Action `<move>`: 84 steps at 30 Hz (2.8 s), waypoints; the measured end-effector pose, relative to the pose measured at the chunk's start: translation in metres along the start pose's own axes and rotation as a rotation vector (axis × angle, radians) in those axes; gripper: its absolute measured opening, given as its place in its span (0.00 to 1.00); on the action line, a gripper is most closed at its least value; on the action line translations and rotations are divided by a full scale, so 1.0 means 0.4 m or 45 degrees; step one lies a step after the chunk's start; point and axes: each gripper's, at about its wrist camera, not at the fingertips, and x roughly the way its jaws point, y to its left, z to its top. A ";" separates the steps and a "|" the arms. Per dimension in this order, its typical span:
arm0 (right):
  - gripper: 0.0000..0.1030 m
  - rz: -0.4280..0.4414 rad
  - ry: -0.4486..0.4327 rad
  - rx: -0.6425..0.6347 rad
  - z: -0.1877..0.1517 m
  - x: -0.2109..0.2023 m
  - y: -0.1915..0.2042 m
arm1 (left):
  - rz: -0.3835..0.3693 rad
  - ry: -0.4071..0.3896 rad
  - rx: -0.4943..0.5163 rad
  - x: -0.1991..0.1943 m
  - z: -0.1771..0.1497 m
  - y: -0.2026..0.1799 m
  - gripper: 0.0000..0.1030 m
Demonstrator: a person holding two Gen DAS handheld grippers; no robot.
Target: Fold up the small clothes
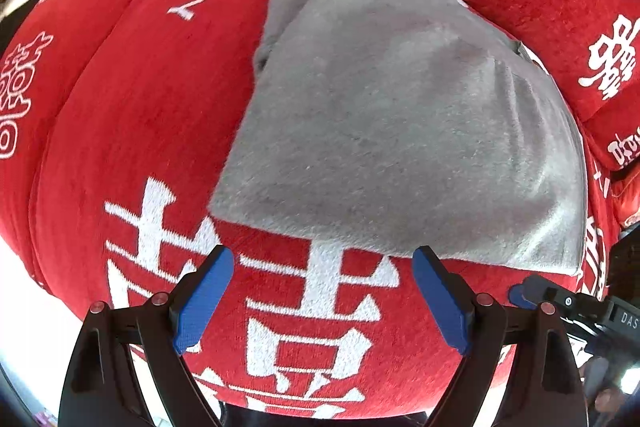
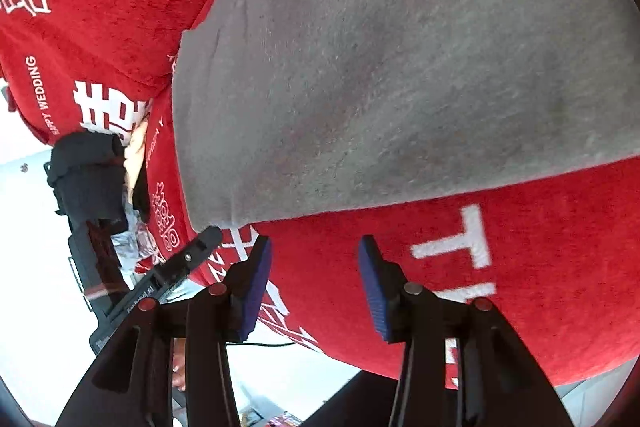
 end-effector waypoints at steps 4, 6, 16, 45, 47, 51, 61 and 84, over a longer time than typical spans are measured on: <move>0.49 0.066 -0.005 0.031 0.006 0.032 0.012 | -0.104 -0.007 -0.087 -0.006 -0.006 0.049 0.89; 0.49 0.115 -0.013 0.058 0.010 0.049 0.016 | -0.181 -0.012 -0.158 -0.011 -0.009 0.085 0.89; 0.12 0.317 -0.102 0.317 0.032 0.127 0.000 | -0.493 0.013 -0.408 0.019 -0.035 0.164 0.89; 0.37 0.096 0.054 -0.304 0.098 -0.052 0.223 | 0.021 -0.462 0.144 -0.064 0.122 -0.119 0.09; 0.74 0.042 0.075 -0.399 0.164 -0.068 0.295 | 0.083 -0.507 0.280 -0.080 0.114 -0.155 0.09; 0.80 0.023 0.270 -0.521 0.285 0.001 0.426 | 0.149 -0.571 0.461 -0.105 0.107 -0.196 0.09; 1.00 -0.412 0.618 -0.853 0.384 0.362 0.688 | 0.182 -0.610 0.563 -0.125 0.099 -0.234 0.09; 0.16 0.116 -0.027 -0.667 0.445 -0.213 0.418 | -0.067 -0.687 0.985 -0.271 0.008 -0.539 0.09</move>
